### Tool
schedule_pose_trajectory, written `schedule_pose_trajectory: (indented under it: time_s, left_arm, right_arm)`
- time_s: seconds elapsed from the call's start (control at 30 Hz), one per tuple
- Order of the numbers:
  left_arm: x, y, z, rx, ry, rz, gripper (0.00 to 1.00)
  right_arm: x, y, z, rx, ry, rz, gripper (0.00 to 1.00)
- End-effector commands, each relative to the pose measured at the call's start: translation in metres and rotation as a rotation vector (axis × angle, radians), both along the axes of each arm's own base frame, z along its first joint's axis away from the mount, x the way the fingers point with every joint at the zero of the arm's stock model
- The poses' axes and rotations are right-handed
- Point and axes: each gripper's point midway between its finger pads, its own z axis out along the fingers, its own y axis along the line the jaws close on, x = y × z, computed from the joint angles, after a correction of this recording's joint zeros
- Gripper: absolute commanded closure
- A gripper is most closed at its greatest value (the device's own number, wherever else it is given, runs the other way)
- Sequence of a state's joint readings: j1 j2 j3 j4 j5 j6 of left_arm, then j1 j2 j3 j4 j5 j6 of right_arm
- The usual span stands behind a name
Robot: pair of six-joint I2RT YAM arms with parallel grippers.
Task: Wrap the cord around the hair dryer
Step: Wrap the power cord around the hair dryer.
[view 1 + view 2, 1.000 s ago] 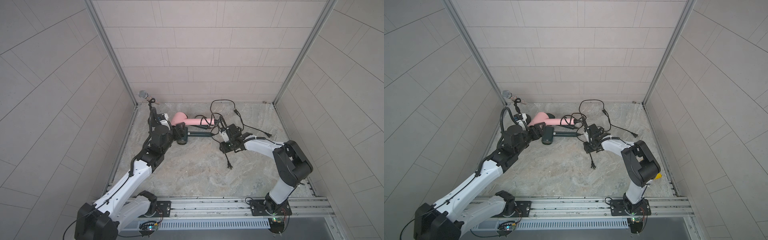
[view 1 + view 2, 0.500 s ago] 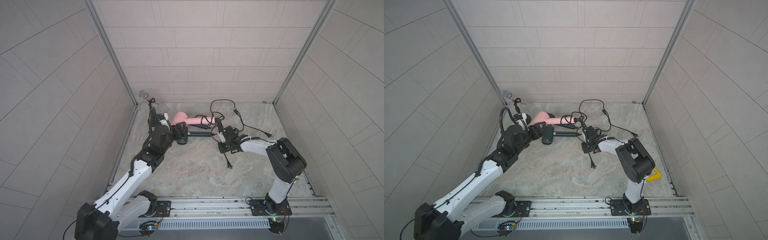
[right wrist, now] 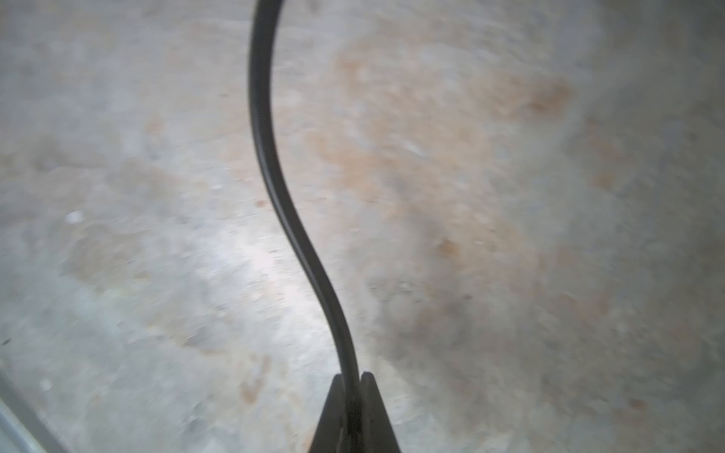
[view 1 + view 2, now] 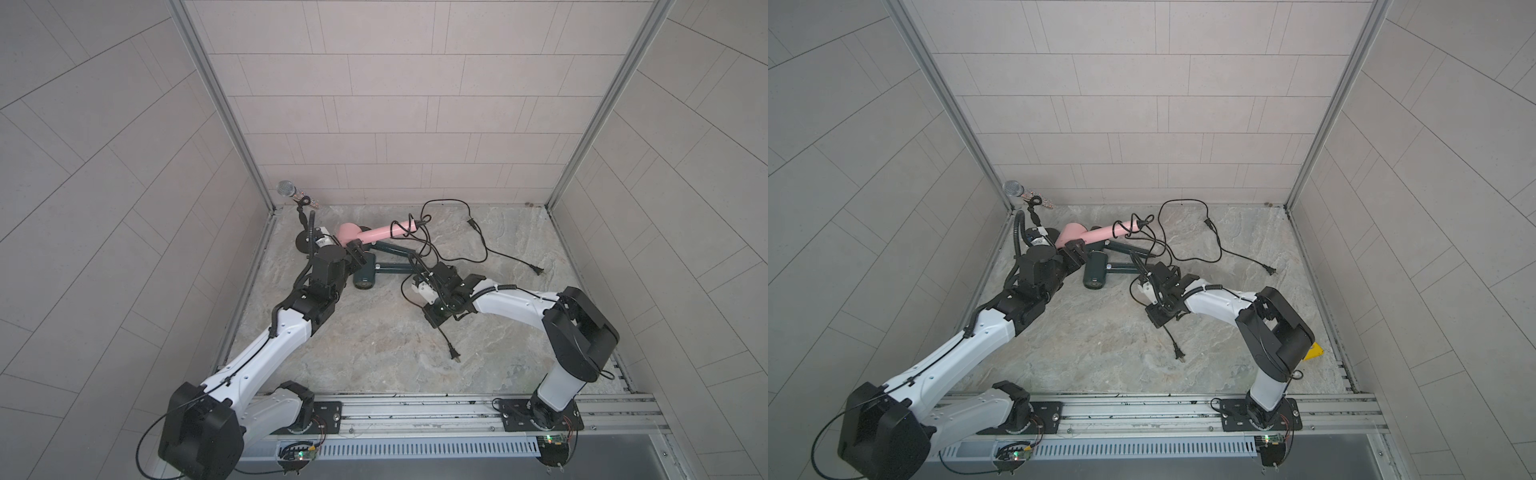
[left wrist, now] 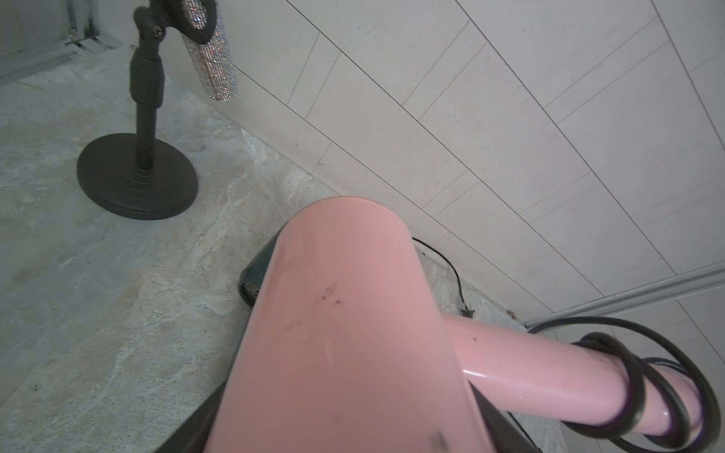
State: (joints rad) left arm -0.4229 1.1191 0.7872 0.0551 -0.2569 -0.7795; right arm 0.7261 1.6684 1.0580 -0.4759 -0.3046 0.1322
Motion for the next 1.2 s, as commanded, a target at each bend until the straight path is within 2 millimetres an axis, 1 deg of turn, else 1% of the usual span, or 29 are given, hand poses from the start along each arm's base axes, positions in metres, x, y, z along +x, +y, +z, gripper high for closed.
schedule_pose_trajectory:
  time_s: [0.0,0.07,0.13,0.2,0.27,0.33,0.4,0.47,0.5,0.6,0.63,0.7,0.77,0.83,0.87,0.93,1.0,1.1,1.17]
  left_arm:
    - [0.011,0.023,0.047,-0.003,-0.142,0.149,1.0]
    - [0.012,0.03,0.043,0.057,-0.13,0.181,1.0]
    - [0.013,0.034,0.039,0.143,-0.113,0.195,1.0]
    - [0.013,0.035,0.034,0.23,-0.095,0.209,1.0]
    - [0.014,0.032,0.028,0.301,-0.076,0.201,1.0]
    - [0.016,0.026,0.02,0.358,-0.055,0.177,1.0]
    - [0.019,0.017,0.011,0.386,-0.032,0.127,1.0]
    - [0.022,0.004,0.003,0.399,-0.012,0.047,1.0]
    - [0.023,-0.006,0.0,0.396,-0.008,-0.012,1.0]
    - [0.019,-0.035,-0.007,0.374,0.005,-0.199,1.0]
    - [0.016,-0.044,-0.007,0.358,-0.001,-0.261,1.0]
    - [0.004,-0.072,-0.002,0.289,-0.039,-0.443,1.0]
    - [-0.008,-0.091,0.006,0.205,-0.077,-0.57,1.0]
    - [-0.02,-0.106,0.019,0.107,-0.126,-0.685,1.0]
    - [-0.026,-0.112,0.028,0.066,-0.161,-0.741,1.0]
    - [-0.037,-0.119,0.037,0.039,-0.185,-0.806,1.0]
    - [-0.047,-0.121,0.04,0.053,-0.19,-0.855,1.0]
    - [-0.055,-0.119,0.033,0.111,-0.16,-0.893,1.0]
    - [-0.059,-0.119,0.028,0.129,-0.145,-0.909,1.0]
  right_arm:
    - [-0.034,0.008,0.039,0.032,-0.007,0.193,1.0]
    - [-0.044,0.012,0.06,0.052,-0.032,0.261,1.0]
    - [-0.051,0.017,0.087,0.095,-0.067,0.317,1.0]
    - [-0.052,0.024,0.12,0.153,-0.122,0.359,1.0]
    - [-0.049,0.028,0.148,0.199,-0.193,0.379,1.0]
    - [-0.042,0.032,0.177,0.231,-0.262,0.391,1.0]
    - [-0.033,0.034,0.198,0.245,-0.318,0.393,1.0]
    - [-0.019,0.034,0.209,0.236,-0.368,0.374,1.0]
    - [-0.01,0.032,0.215,0.231,-0.393,0.358,1.0]
    - [0.019,0.022,0.23,0.256,-0.435,0.294,1.0]
    - [0.028,0.018,0.233,0.269,-0.443,0.27,1.0]
    - [0.053,0.005,0.237,0.288,-0.459,0.203,1.0]
    - [0.073,-0.008,0.235,0.287,-0.458,0.146,1.0]
    - [0.092,-0.021,0.227,0.268,-0.45,0.101,1.0]
    - [0.102,-0.03,0.222,0.248,-0.451,0.072,1.0]
    - [0.12,-0.05,0.213,0.21,-0.445,0.008,1.0]
    - [0.134,-0.075,0.204,0.138,-0.458,-0.048,1.0]
    - [0.143,-0.103,0.197,0.08,-0.461,-0.103,1.0]
    - [0.146,-0.113,0.192,0.061,-0.456,-0.115,1.0]
